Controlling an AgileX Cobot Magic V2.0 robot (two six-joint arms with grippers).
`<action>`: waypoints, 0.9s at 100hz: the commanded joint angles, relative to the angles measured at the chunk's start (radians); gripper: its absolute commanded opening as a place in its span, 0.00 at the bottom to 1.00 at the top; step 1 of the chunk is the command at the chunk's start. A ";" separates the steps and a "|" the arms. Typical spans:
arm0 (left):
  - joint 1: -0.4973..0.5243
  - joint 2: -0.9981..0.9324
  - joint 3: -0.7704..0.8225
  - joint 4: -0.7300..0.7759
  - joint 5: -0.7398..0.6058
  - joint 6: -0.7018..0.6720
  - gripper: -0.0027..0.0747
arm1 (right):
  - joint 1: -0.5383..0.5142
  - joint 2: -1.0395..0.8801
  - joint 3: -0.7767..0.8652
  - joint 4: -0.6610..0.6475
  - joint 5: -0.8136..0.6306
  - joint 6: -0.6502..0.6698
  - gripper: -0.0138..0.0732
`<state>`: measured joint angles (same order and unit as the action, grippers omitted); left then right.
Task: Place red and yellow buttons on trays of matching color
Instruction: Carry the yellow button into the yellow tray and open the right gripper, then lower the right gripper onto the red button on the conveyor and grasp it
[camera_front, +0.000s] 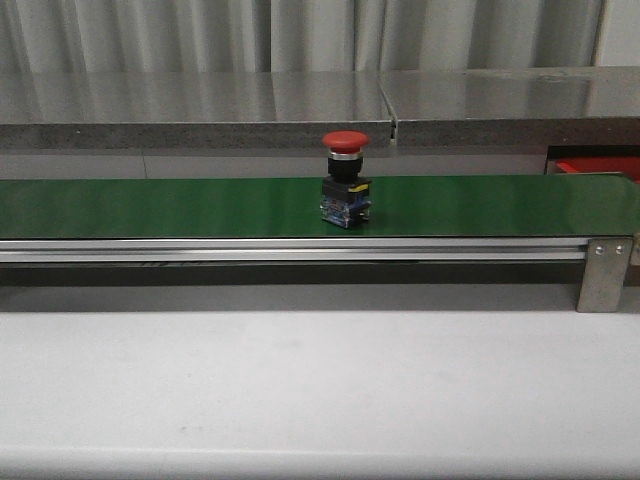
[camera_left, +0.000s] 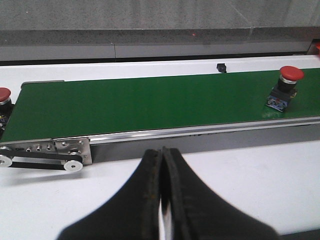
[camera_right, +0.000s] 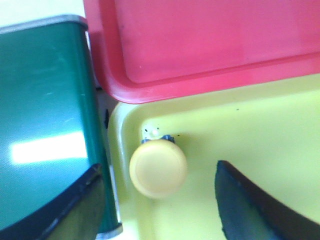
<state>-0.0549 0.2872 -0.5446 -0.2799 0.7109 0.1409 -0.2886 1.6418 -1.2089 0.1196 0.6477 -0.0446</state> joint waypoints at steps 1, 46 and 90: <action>-0.007 0.009 -0.027 -0.020 -0.075 -0.009 0.01 | 0.000 -0.107 0.020 -0.009 -0.065 -0.005 0.71; -0.007 0.009 -0.027 -0.020 -0.075 -0.009 0.01 | 0.280 -0.178 0.040 -0.009 -0.053 -0.125 0.71; -0.007 0.009 -0.027 -0.020 -0.075 -0.009 0.01 | 0.530 -0.094 -0.186 -0.009 0.238 -0.218 0.71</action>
<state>-0.0549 0.2872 -0.5446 -0.2799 0.7109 0.1409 0.2214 1.5505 -1.3138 0.1133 0.8483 -0.2359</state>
